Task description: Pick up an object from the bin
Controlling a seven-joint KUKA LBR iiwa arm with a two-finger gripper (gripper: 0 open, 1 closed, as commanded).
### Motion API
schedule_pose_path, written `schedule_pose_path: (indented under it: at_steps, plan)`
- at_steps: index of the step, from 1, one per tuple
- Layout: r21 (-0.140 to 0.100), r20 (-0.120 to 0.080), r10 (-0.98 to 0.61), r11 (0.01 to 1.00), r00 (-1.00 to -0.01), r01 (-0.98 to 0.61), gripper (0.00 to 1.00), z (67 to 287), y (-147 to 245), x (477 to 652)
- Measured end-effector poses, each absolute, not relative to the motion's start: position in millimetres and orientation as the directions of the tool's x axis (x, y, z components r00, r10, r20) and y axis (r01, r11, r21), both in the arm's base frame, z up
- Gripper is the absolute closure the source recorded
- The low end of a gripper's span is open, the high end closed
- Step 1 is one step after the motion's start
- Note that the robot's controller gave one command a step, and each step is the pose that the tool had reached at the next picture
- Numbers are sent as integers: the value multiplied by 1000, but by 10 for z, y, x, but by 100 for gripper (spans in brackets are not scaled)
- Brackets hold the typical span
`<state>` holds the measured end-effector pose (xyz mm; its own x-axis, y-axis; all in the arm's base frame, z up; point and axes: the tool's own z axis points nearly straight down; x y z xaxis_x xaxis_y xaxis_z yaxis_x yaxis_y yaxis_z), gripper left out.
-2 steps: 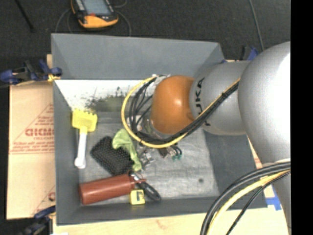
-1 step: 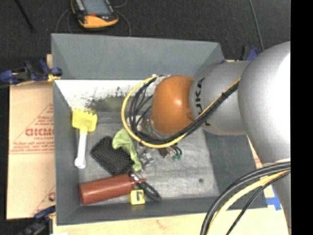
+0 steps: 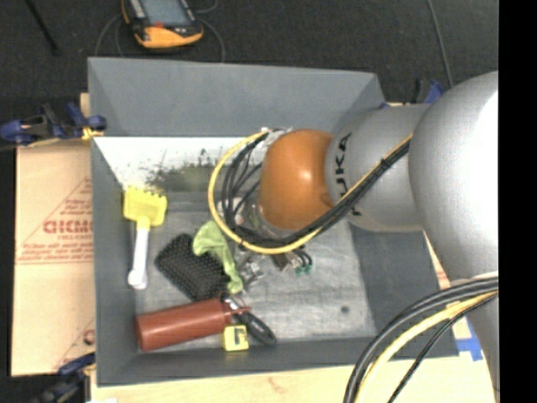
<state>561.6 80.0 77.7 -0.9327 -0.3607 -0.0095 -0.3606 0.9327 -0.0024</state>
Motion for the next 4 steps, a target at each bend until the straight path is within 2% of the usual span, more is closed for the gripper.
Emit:
schedule_pose_path:
  at_steps: [4]
  plan:
    - [-3, -10, -363, 932, -932, -363, 100, 777, 800, 5616]
